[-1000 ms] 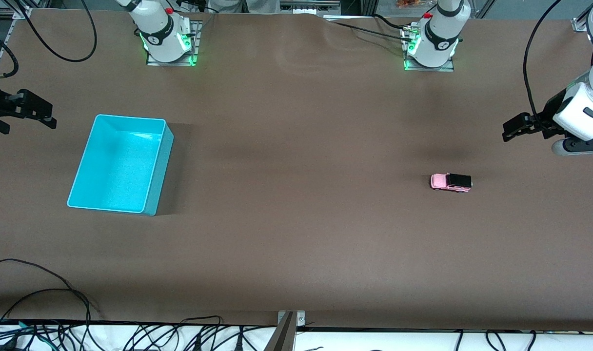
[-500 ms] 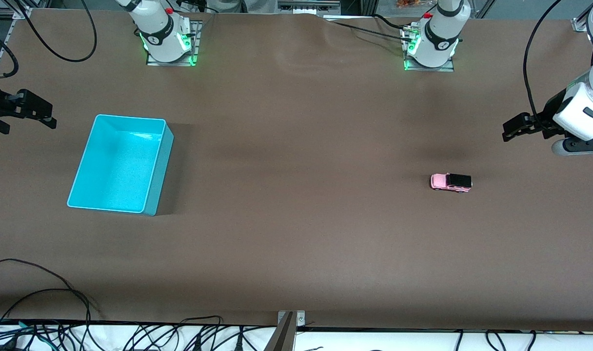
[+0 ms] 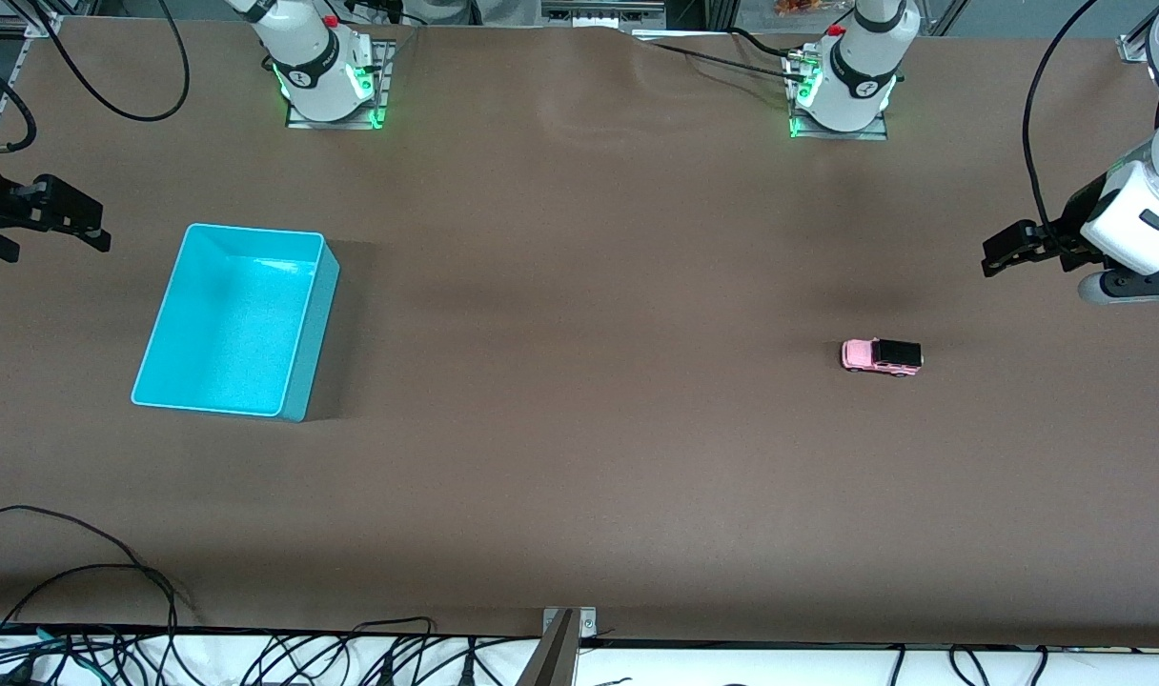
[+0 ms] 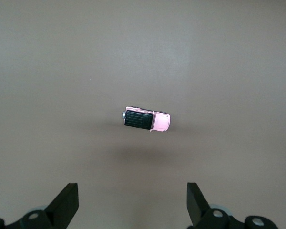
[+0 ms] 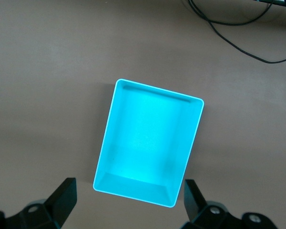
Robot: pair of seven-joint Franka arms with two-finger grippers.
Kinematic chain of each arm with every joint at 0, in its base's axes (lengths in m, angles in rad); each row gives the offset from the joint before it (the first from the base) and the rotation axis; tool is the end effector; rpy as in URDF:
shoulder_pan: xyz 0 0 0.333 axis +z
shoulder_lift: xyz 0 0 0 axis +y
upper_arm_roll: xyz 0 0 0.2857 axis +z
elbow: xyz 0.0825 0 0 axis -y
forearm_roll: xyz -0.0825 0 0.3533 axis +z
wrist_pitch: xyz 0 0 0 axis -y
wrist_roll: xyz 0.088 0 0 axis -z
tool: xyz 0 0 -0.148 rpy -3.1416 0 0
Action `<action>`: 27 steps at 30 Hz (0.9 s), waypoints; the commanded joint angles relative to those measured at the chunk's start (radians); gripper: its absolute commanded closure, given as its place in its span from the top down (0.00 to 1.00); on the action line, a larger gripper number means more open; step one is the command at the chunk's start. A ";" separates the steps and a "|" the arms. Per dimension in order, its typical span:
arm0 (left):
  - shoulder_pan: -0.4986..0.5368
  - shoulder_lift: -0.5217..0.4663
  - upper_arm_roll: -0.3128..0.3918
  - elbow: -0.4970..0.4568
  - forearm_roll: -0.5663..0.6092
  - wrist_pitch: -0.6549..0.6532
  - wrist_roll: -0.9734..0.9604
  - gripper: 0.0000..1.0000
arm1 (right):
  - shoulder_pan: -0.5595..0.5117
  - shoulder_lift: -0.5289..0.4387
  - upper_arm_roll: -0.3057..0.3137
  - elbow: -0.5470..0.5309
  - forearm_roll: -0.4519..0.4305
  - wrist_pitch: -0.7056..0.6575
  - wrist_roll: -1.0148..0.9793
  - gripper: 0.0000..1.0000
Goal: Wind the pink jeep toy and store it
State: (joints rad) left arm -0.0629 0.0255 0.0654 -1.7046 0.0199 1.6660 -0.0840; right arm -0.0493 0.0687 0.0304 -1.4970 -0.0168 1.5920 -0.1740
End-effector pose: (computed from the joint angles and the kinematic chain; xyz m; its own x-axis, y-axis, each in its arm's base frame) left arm 0.5300 0.0038 0.4886 0.9945 0.0846 -0.0620 0.0831 -0.9962 -0.0266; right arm 0.5465 -0.0133 0.5511 0.9877 0.1547 0.0234 0.1543 -0.9878 0.0191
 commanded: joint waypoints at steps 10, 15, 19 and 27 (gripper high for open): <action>0.000 0.001 -0.001 0.008 0.018 0.006 0.017 1.00 | -0.001 0.005 0.000 0.015 0.014 -0.004 0.004 1.00; -0.005 0.017 -0.001 0.042 0.020 0.006 0.006 1.00 | -0.003 0.005 0.000 0.015 0.014 -0.004 0.004 1.00; -0.006 0.036 0.001 0.057 0.029 0.006 0.004 1.00 | -0.001 0.005 0.000 0.015 0.014 -0.004 0.004 1.00; -0.003 0.083 0.001 0.065 0.026 0.008 -0.118 1.00 | -0.003 0.005 0.000 0.015 0.014 -0.004 0.004 1.00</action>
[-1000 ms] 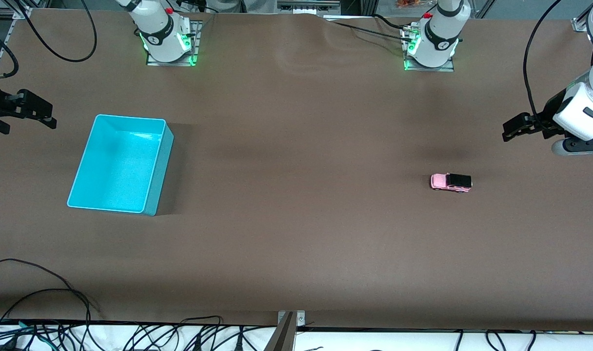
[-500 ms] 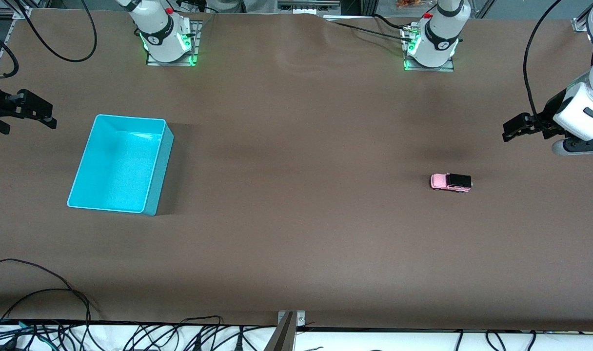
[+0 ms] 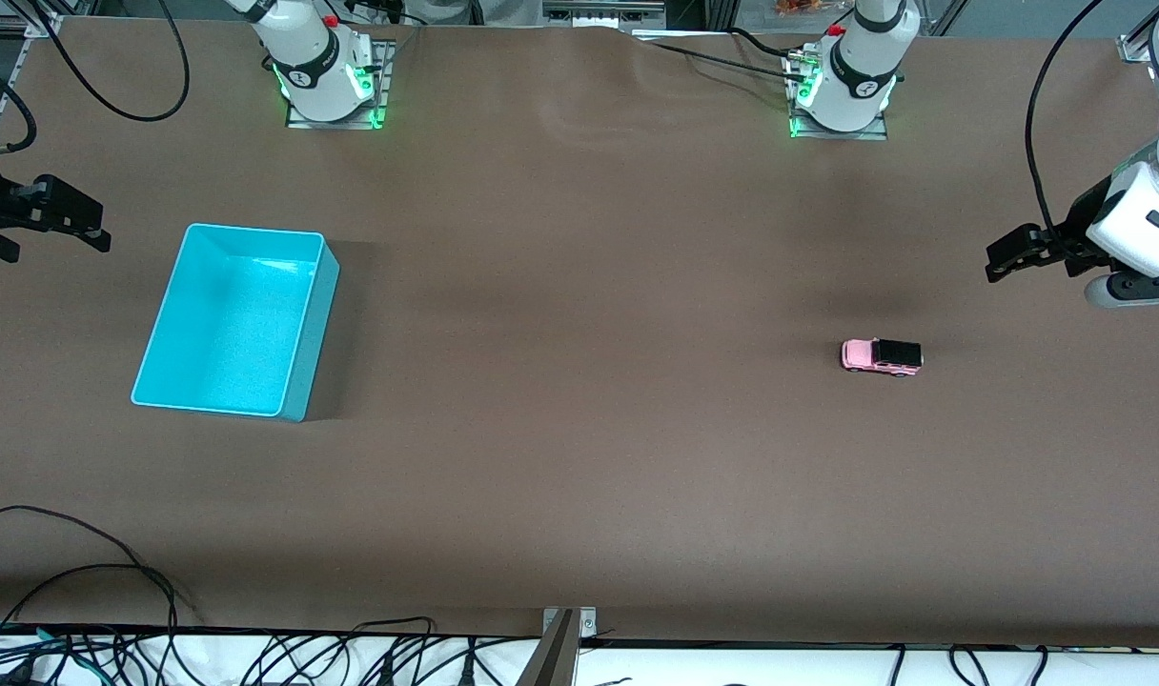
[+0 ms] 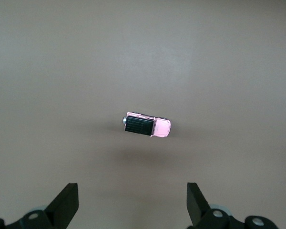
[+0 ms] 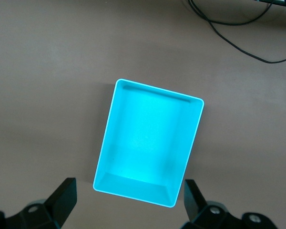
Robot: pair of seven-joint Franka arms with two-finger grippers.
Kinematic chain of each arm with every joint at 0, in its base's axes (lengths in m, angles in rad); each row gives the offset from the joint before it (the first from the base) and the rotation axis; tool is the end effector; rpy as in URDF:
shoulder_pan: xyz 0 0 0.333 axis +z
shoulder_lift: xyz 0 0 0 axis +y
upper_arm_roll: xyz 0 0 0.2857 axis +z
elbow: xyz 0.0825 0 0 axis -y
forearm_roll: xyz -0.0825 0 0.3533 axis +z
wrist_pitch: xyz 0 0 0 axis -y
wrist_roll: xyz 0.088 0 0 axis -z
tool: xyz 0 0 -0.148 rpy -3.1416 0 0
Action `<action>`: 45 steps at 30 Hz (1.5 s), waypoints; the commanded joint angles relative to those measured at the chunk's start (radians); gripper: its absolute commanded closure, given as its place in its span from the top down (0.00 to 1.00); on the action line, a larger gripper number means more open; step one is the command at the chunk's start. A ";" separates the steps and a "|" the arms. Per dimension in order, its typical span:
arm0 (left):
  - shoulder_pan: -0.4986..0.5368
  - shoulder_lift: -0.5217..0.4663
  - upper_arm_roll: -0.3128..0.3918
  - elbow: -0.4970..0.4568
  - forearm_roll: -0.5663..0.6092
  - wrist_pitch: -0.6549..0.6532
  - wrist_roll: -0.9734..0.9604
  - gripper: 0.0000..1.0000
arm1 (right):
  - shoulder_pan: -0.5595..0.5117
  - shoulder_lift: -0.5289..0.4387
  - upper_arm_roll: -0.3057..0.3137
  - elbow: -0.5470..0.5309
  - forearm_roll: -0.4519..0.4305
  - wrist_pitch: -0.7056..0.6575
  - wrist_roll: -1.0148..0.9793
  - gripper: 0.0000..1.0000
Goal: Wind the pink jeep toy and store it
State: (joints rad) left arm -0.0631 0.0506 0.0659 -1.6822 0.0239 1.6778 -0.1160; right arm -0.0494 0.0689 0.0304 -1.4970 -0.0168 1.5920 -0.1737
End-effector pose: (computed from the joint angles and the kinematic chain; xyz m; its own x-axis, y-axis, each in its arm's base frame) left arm 0.5385 0.0042 0.4861 0.9919 0.1160 -0.0514 0.1144 -0.9929 -0.0331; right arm 0.5465 -0.0133 0.5510 0.9878 0.1543 0.0232 0.1539 -0.9879 0.0190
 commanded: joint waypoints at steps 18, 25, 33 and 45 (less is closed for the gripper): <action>-0.009 0.235 -0.001 0.052 0.013 0.045 -0.717 1.00 | -0.003 0.005 0.000 0.015 0.014 -0.004 0.003 1.00; 0.000 0.293 -0.001 0.032 -0.027 0.074 -0.996 1.00 | -0.003 0.005 0.000 0.015 0.014 -0.004 0.003 1.00; 0.011 0.291 -0.001 -0.125 -0.030 0.272 -1.251 1.00 | -0.003 0.005 0.000 0.015 0.014 -0.004 0.003 1.00; 0.029 0.295 0.000 -0.350 -0.030 0.580 -1.407 1.00 | -0.003 0.005 0.000 0.015 0.014 -0.004 0.003 1.00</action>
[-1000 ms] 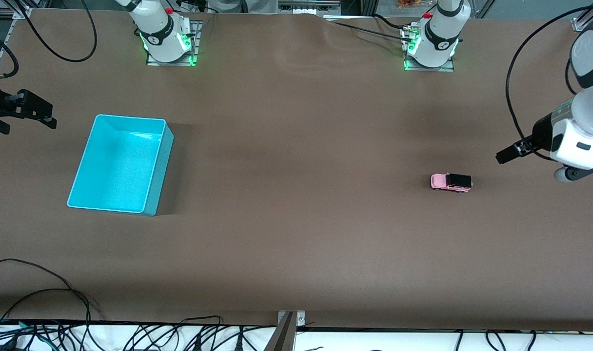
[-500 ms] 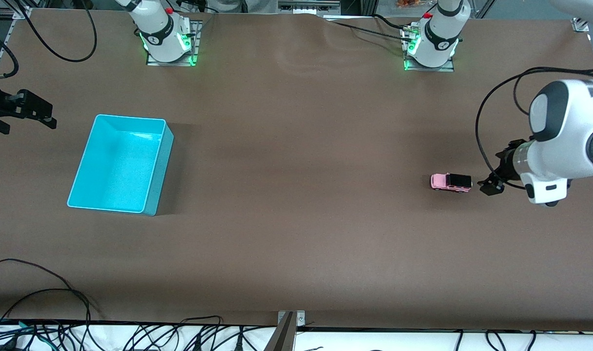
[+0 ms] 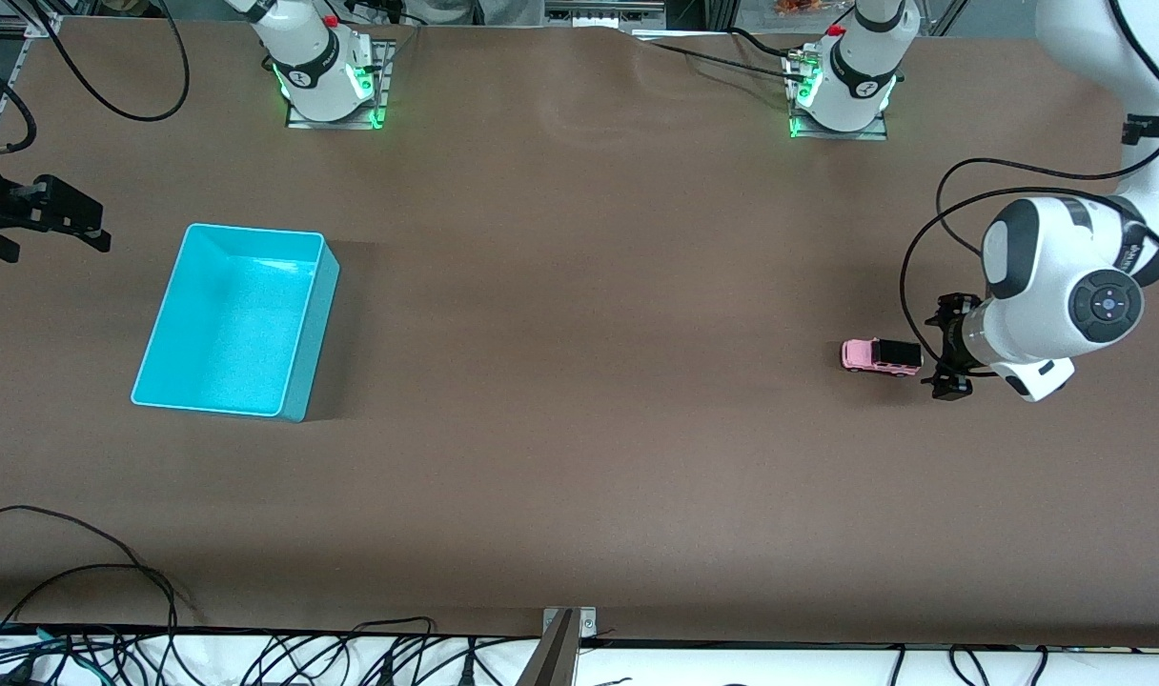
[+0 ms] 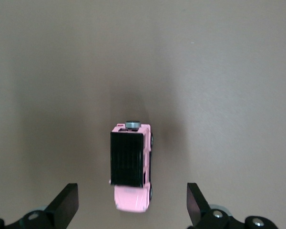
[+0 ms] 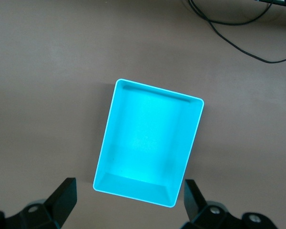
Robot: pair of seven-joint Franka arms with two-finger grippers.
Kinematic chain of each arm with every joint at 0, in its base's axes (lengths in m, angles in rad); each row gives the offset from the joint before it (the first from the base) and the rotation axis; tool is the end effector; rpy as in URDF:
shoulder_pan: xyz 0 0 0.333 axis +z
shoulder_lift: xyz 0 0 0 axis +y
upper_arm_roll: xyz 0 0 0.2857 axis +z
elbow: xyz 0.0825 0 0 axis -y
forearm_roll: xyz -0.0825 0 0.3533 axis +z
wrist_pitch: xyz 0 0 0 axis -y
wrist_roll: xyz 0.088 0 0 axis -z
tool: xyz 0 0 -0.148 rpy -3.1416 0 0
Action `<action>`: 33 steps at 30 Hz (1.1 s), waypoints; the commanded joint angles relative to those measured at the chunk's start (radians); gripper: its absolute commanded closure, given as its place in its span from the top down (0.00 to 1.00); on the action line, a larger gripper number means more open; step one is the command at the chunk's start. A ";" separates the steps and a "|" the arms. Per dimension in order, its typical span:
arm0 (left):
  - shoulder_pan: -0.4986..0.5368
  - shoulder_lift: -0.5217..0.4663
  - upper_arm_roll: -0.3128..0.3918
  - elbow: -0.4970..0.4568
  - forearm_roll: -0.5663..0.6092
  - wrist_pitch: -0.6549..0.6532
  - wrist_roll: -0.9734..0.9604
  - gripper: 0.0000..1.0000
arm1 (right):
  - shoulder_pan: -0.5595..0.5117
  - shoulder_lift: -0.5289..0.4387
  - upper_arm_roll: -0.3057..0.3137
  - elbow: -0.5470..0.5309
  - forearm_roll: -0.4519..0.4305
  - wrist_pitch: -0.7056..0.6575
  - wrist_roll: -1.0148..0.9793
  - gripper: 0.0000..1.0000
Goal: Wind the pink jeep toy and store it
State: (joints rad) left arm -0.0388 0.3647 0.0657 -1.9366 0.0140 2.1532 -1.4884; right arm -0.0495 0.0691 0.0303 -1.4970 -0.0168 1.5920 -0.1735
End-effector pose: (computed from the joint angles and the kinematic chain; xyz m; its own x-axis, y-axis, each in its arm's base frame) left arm 0.5622 0.0160 0.2373 0.0682 0.9974 0.0216 0.9867 -0.0642 -0.1493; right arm 0.5466 -0.0134 0.5508 0.9878 0.1539 0.0230 0.1535 -0.9880 0.0190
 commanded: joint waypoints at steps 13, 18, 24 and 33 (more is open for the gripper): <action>0.010 0.054 -0.001 -0.136 -0.023 0.257 -0.039 1.00 | -0.003 0.005 -0.001 0.015 0.014 -0.004 0.003 1.00; 0.013 0.060 -0.001 -0.137 -0.049 0.258 -0.041 1.00 | -0.003 0.005 -0.001 0.015 0.014 -0.004 0.003 1.00; 0.014 0.062 -0.001 -0.157 -0.069 0.281 -0.044 1.00 | -0.003 0.005 -0.001 0.015 0.014 -0.004 0.003 1.00; 0.013 0.063 -0.001 -0.191 -0.083 0.324 -0.047 0.65 | -0.003 0.005 -0.001 0.015 0.014 -0.004 0.003 1.00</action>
State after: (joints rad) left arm -0.0280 0.4320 0.0656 -2.1066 -0.0363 2.4513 -1.5295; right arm -0.0496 0.0692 0.0300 -1.4970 -0.0168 1.5920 -0.1735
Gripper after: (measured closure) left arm 0.026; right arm 0.000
